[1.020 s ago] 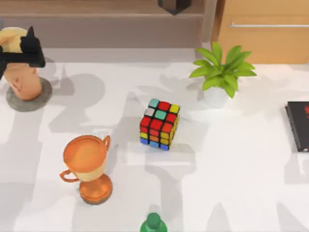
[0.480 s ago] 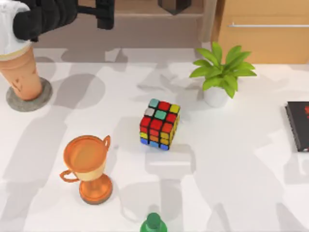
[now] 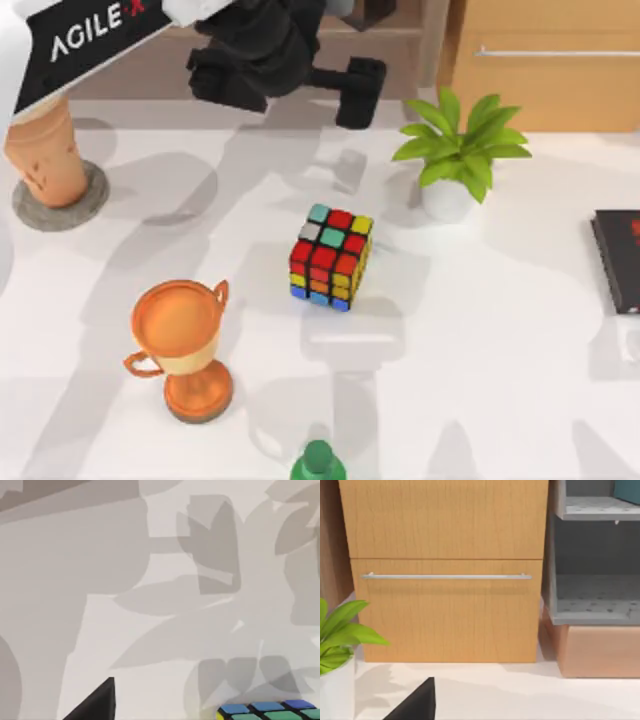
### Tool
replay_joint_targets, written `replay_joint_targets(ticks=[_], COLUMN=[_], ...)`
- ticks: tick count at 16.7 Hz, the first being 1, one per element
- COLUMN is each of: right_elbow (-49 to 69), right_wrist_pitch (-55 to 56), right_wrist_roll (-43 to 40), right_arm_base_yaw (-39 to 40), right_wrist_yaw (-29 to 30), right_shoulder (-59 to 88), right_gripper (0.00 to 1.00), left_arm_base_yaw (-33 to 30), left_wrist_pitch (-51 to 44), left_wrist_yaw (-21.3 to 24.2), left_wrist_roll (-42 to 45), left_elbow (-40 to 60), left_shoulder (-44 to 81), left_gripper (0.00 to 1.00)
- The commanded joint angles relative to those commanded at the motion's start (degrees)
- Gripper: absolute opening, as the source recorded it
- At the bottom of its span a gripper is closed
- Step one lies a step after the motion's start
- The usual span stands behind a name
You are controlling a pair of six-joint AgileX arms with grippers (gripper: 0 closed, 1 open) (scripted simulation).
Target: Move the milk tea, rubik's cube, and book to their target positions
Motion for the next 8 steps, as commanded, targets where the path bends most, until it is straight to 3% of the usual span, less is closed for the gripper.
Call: replay_joint_targets(ticks=[4, 8], right_elbow=[0.0, 0.0], right_wrist_pitch=[0.0, 0.0], right_wrist_roll=[0.0, 0.0], right_arm_base_yaw=[0.0, 0.0], right_wrist_yaw=[0.0, 0.0], right_shoulder=[0.0, 0.0], right_gripper=[1.0, 1.0], left_arm_base_yaw=[-5.4, -8.2], left_wrist_pitch=[-19.3, -29.2], left_wrist_yaw=[-1.5, -2.9], left_wrist_roll=[-5.0, -8.4], left_elbow=[12.3, 17.8], left_shoulder=[7.9, 12.0], left_gripper=[1.0, 1.0])
